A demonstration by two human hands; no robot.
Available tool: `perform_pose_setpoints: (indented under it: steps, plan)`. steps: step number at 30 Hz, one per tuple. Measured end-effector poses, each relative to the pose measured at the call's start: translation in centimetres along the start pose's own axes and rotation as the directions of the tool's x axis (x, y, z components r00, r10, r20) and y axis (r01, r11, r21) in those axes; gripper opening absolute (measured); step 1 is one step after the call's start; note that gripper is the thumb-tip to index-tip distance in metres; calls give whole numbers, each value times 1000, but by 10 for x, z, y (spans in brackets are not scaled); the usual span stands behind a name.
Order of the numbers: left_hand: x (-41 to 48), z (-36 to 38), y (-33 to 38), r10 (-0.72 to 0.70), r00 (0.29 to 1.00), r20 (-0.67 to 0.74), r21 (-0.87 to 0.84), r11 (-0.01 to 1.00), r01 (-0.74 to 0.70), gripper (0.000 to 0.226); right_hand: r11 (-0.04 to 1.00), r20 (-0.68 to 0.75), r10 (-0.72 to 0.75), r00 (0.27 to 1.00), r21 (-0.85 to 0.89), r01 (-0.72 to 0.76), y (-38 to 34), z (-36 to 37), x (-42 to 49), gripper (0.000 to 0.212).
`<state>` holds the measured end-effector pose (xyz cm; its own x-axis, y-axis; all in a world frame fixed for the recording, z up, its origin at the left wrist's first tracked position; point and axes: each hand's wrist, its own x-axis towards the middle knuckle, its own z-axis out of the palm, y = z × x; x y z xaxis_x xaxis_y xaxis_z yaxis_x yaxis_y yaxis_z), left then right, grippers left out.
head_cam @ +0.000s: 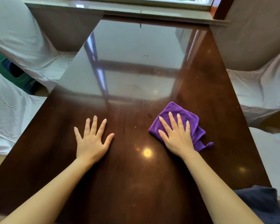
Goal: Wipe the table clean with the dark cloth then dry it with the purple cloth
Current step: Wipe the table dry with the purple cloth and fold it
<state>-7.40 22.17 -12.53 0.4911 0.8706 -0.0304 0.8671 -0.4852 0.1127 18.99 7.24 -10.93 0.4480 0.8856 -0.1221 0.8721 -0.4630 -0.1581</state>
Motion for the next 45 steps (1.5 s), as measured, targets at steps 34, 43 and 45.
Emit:
perform_pose_setpoints:
  steps: [34, 43, 45]
  plan:
    - [0, 3, -3, 23, 999, -43, 8, 1000, -23, 68, 988, -32, -137, 990, 60, 139, -149, 3, 180, 55]
    - [2, 4, -3, 6, 999, -52, -7, 1000, -7, 70, 988, -56, -137, 989, 71, 140, -130, 11, 100, 54]
    - [2, 5, -3, 4, 999, -50, -5, 1000, -5, 70, 991, -59, -110, 992, 69, 114, -119, 10, 86, 54]
